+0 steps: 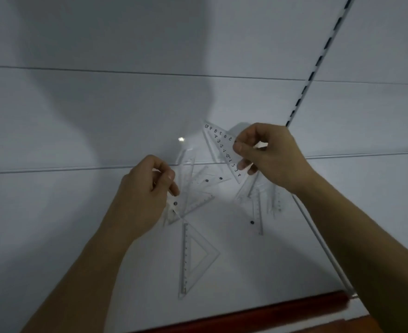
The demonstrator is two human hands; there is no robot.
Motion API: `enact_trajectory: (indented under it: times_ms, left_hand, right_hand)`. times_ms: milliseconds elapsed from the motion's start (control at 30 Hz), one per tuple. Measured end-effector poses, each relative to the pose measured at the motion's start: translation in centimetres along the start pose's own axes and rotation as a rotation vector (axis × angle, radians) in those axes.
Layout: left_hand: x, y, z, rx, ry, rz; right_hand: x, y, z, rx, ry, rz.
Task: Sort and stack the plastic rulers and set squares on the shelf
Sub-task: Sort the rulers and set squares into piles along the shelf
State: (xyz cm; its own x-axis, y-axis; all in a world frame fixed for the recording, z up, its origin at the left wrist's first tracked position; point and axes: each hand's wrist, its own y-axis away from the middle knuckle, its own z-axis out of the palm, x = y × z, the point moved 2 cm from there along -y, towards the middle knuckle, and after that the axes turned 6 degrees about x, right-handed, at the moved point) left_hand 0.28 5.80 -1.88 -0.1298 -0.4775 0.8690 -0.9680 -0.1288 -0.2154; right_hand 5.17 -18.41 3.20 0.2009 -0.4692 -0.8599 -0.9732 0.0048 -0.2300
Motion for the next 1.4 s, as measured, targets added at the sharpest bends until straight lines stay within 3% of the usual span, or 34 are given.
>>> enact_trajectory:
  times_ms: [167,300,500,633,900,1167,1300,1400]
  left_hand:
    - [1.1,0.8,0.4,-0.032,0.144,0.031]
    - [2.1,1.6,0.3,-0.027,0.072,0.094]
    - [7.2,3.7,2.9,0.030,0.107,0.156]
    - [10.1,5.4,9.4,-0.058,0.091,0.168]
    - [17.0,7.6,22.3,-0.116,0.060,0.379]
    - [24.0,11.7,36.2,-0.078,0.021,0.561]
    - [27.2,13.3,43.3,-0.149,0.075,0.530]
    - [30.1,14.1,47.5,-0.290,0.133,0.490]
  right_hand:
    - [0.8,4.2,-0.3,-0.022,-0.091,0.143]
    - [2.3,6.6,-2.1,0.123,-0.084,0.089]
    - [5.2,8.9,-7.3,0.179,-0.137,0.059]
    - [7.4,10.6,-12.0,0.310,-0.137,0.103]
    - [13.7,15.7,-26.8,0.625,-0.211,0.237]
    - [20.8,19.8,-39.6,0.675,-0.209,0.274]
    - [23.4,22.1,-46.0,0.720,-0.215,0.279]
    - [25.1,23.3,-49.9,0.757,-0.232,0.272]
